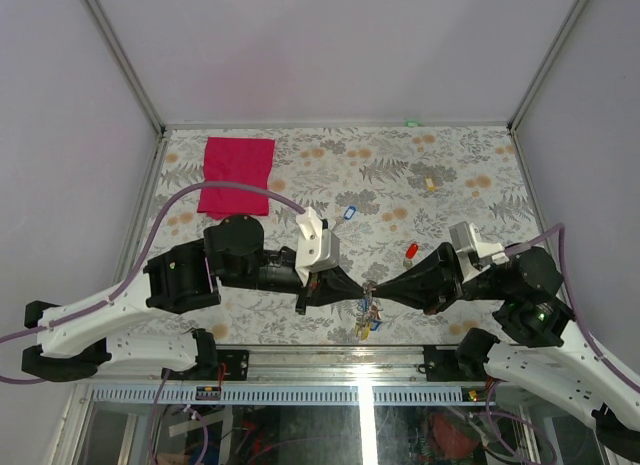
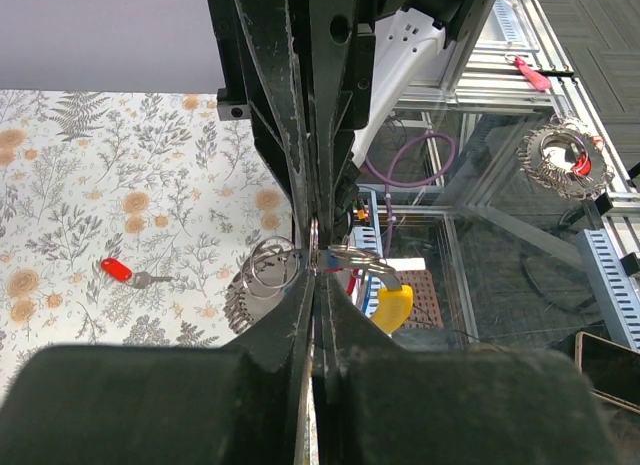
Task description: Put the keys on the keyring
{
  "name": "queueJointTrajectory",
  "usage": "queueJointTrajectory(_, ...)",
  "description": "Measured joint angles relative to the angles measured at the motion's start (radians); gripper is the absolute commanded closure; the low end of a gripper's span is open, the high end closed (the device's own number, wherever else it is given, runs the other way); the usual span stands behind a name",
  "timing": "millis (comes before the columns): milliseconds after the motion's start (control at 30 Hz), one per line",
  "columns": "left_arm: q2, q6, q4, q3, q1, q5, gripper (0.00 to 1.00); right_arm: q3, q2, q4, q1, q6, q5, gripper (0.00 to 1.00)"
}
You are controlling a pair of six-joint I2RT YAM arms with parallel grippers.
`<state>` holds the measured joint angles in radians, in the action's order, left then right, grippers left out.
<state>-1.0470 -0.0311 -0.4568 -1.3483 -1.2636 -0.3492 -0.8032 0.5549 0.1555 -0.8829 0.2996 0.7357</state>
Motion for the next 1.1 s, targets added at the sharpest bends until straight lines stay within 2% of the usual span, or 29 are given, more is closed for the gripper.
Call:
queueJointTrajectory(233, 0.005, 0.003, 0.04, 0.007, 0.0, 0.002, 1.0, 0.005, -0.026, 0.036, 0.0, 0.02, -0.046, 1.0)
queueJointTrajectory(567, 0.03, 0.04, 0.177, 0.088, 0.0, 0.019, 0.99, 0.109, -0.051, 0.26, 0.0, 0.145, -0.139, 1.0)
queueJointTrajectory(767, 0.035, 0.058, 0.235, 0.108, 0.0, 0.039, 0.83, 0.13, -0.046, 0.355, 0.0, 0.192, -0.159, 1.0)
queueJointTrajectory(1100, 0.109, 0.079, 0.272, 0.163, 0.0, 0.115, 0.75, 0.13, -0.053, 0.367, 0.0, 0.181, -0.162, 1.0)
